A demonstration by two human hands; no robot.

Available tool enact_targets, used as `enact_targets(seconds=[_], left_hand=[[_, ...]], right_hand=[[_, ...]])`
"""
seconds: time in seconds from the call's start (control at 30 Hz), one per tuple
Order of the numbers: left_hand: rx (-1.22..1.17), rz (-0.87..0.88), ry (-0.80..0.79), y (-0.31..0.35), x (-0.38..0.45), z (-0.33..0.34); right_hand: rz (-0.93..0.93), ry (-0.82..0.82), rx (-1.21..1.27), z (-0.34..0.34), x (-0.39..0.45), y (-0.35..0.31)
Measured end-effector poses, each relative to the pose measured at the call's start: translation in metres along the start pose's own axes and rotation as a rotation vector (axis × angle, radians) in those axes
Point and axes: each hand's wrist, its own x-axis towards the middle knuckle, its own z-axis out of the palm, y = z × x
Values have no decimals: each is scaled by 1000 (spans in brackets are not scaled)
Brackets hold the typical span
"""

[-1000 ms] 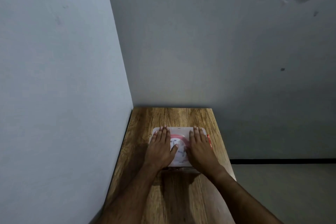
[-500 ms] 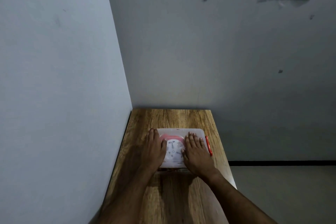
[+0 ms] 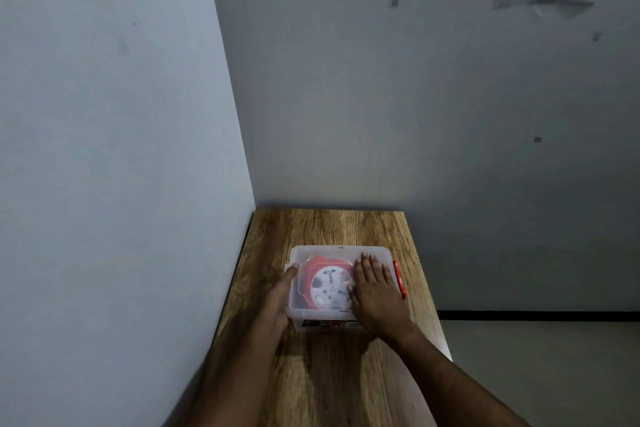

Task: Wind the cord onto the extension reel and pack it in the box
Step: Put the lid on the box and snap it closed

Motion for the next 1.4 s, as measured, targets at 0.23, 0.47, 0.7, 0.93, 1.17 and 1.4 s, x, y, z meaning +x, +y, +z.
enact_targets(seconds=[0.23,0.47,0.7,0.93,1.17,1.4], left_hand=[[333,253,277,8,-10,9],[707,368,398,10,-25,18],[879,467,419,11,-30,19],[973,536,443,7,-28,18],[530,346,286,6,-14,22],[434,208,237,3,-5,11]], right_hand=[[14,4,-7,-3,-1,-3],[16,10,-6,0,0,-1],[11,21,0,2,0,0],[12,31,-22,2,0,-1],[67,268,142,5,-2,1],[398,414,950,4,-7,29]])
